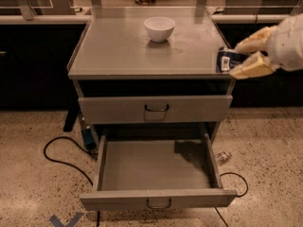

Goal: Place rxbar blueberry into middle drawer

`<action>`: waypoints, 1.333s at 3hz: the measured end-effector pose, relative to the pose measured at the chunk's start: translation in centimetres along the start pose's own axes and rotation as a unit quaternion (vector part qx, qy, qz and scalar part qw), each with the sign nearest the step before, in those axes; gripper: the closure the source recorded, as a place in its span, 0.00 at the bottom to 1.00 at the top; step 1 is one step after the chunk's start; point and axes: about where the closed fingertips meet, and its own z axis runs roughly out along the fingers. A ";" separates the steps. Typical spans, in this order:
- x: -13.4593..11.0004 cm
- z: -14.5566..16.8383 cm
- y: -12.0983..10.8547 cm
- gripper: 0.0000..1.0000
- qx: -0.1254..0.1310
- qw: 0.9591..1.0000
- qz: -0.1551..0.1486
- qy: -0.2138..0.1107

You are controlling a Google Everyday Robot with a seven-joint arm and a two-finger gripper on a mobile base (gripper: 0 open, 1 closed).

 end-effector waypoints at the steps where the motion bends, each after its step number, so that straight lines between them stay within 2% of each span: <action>1: 4.9 1.4 4.8 1.00 0.022 1.000 0.006 0.020; 2: 6.3 2.8 7.6 1.00 0.013 0.999 0.015 0.030; 3: 6.3 3.1 7.6 1.00 0.015 0.999 0.013 0.033; 4: 8.6 7.3 12.2 1.00 -0.025 0.998 0.044 0.038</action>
Offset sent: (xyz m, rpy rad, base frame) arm -0.0171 -0.0181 -0.0539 -0.0135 -0.0217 -0.0501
